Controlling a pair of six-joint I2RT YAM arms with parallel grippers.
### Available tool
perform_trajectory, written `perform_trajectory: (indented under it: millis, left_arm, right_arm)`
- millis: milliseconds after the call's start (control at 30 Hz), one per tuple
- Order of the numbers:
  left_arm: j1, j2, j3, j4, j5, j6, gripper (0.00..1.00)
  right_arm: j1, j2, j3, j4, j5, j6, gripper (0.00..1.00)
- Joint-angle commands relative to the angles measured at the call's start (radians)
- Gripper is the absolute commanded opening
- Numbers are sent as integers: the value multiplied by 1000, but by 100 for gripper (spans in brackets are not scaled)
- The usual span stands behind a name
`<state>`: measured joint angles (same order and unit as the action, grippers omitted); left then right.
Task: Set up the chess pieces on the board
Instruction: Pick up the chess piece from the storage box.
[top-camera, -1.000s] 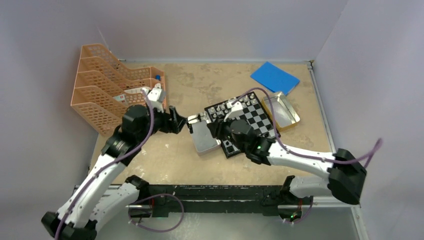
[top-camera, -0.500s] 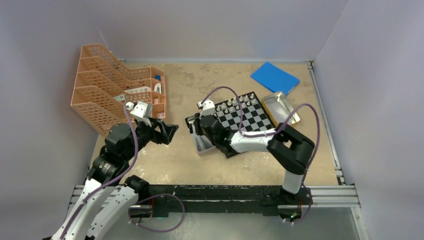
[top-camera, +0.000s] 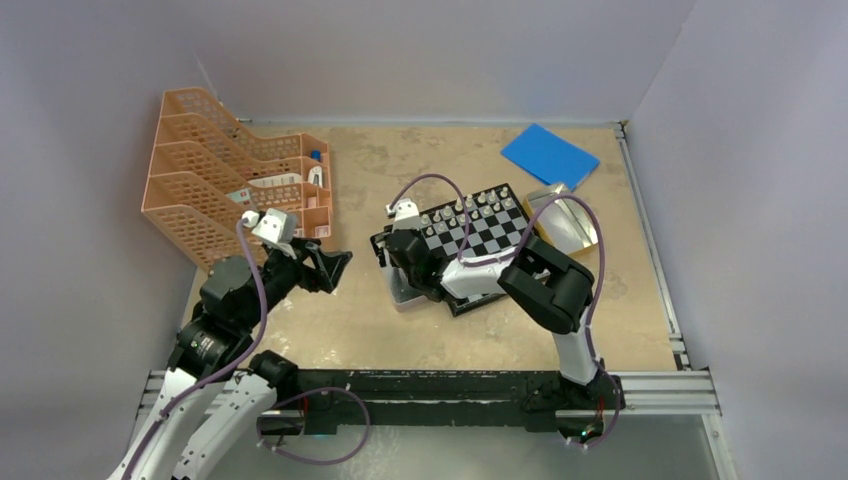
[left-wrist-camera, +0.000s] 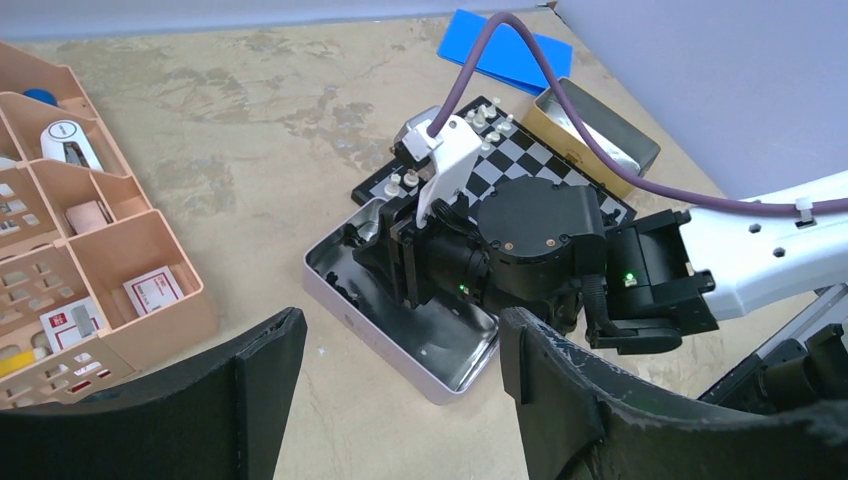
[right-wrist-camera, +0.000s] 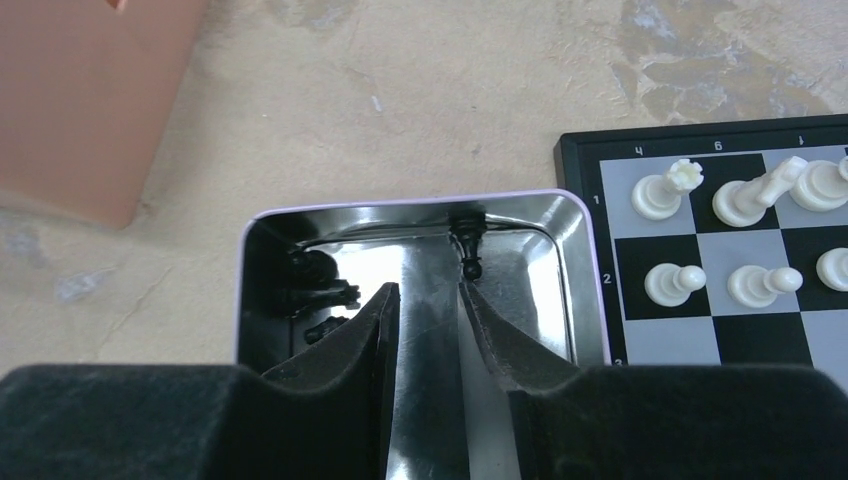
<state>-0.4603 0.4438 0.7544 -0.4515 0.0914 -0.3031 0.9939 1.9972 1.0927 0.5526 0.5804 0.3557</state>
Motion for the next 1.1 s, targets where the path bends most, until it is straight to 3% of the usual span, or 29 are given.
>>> perform_trajectory:
  millis: [0,467,767,1067]
  left_arm:
    - [1,-4,-4,27,-10,9,70]
    - [1,14,-4,26,4,13,68]
    - [1,26,-4,27,12,19,67]
    - [2,41,-12,43,45,35,65]
  right_arm:
    - [-20,10,45,24,44,-16,33]
    - [-41,91,71,50,11,-52,34]
    - [-43,54,31,100,-4,-94,15]
    - [-44,-101,-60,76,-94,-58,6]
